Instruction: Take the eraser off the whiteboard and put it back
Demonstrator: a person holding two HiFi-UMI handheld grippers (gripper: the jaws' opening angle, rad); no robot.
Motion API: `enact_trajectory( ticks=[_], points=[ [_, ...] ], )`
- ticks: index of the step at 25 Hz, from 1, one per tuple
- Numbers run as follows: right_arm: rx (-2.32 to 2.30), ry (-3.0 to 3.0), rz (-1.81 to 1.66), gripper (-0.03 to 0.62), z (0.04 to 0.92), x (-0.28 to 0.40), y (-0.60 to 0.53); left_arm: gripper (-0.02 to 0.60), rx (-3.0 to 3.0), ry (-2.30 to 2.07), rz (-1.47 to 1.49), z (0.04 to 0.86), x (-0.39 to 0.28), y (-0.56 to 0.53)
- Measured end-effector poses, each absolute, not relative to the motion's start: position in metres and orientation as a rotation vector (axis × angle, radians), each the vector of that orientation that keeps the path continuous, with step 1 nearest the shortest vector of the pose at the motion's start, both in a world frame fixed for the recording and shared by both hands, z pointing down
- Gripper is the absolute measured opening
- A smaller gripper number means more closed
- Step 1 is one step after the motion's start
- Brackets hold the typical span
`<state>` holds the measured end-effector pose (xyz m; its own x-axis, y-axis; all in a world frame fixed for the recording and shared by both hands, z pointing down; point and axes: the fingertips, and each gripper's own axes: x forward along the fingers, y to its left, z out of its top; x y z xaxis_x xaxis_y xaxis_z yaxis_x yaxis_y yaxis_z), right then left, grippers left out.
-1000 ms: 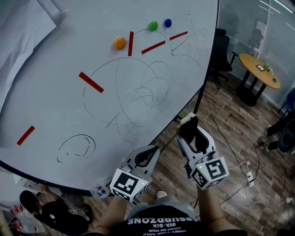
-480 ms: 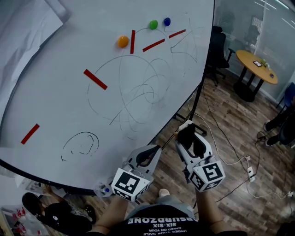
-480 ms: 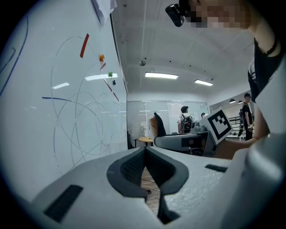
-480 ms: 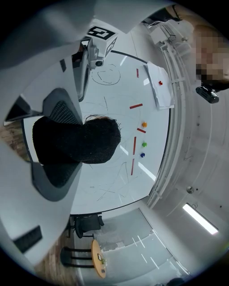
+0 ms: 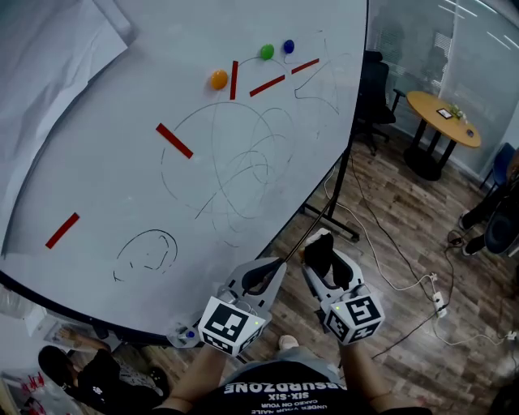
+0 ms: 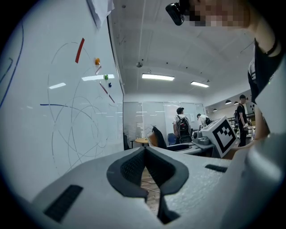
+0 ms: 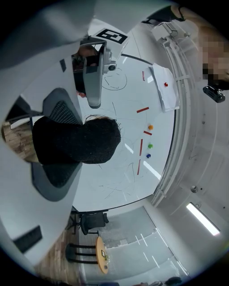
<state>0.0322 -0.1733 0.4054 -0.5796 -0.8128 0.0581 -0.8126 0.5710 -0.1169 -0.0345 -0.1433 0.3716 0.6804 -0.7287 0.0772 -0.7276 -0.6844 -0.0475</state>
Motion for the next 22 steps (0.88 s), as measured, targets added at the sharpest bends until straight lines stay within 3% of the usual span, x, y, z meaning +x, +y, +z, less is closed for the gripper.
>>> enact_trajectory(
  ticks=[22],
  points=[
    [-1.448,2.757,-0.256,0.241,0.408,0.037,-0.137,0.008,-2.905,1.212,-0.107,0.373,-0.024,-0.113]
  ],
)
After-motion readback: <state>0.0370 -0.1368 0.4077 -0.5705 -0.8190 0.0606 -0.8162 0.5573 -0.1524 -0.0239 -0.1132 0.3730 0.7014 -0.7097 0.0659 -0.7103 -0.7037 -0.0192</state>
